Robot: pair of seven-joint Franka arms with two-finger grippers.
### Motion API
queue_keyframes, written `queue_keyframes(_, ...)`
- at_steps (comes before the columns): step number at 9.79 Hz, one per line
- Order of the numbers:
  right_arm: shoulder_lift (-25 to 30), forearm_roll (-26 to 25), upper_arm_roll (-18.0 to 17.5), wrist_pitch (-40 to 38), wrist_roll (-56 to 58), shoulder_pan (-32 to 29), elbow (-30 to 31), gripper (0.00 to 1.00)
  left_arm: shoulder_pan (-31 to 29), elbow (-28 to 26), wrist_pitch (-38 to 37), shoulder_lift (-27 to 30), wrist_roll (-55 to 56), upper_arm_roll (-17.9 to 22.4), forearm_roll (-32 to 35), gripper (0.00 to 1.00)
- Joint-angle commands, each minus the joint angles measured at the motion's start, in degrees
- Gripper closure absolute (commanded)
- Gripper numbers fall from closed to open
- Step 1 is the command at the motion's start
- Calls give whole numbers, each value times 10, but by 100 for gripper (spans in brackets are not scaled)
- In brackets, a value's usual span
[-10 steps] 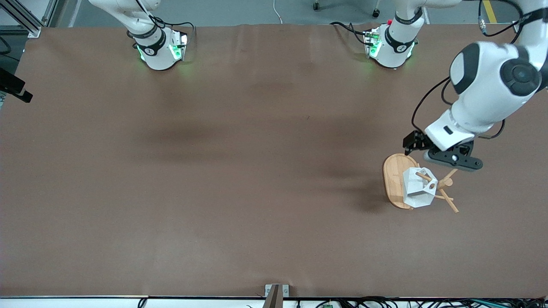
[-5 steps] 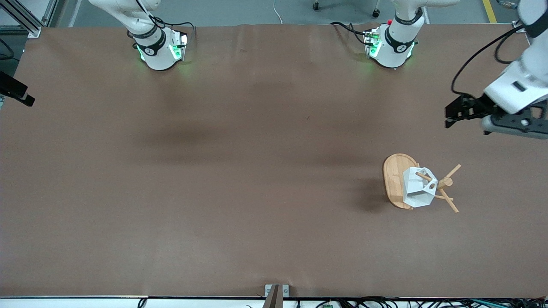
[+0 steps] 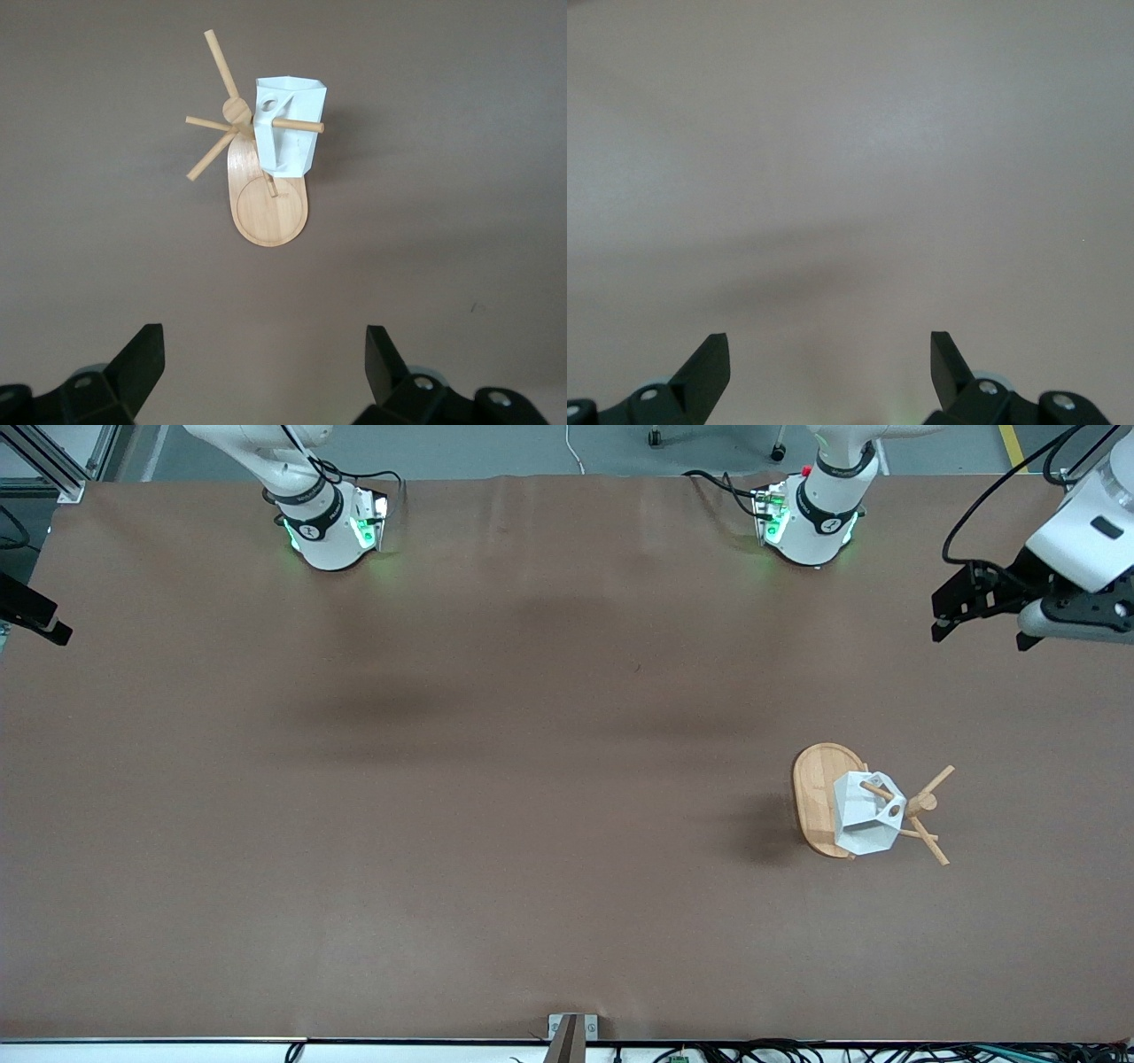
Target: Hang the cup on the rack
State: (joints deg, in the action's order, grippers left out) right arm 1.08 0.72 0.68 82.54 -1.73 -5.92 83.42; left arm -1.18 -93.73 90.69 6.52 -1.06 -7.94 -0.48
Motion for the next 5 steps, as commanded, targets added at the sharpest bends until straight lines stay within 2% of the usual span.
queue_keyframes(1, 7, -6, -2, -1, 4, -4, 7, 0, -7, -39, -3, 22, -3, -3, 1, 0)
queue_keyframes(4, 7, -6, -2, -2, 4, -4, 7, 0, 10, -28, -18, 20, -8, 34, 3, 0)
queue_keyframes(5, 7, -6, -2, -2, 4, -4, 7, 0, 10, -24, -18, 19, -7, 34, 3, 0)
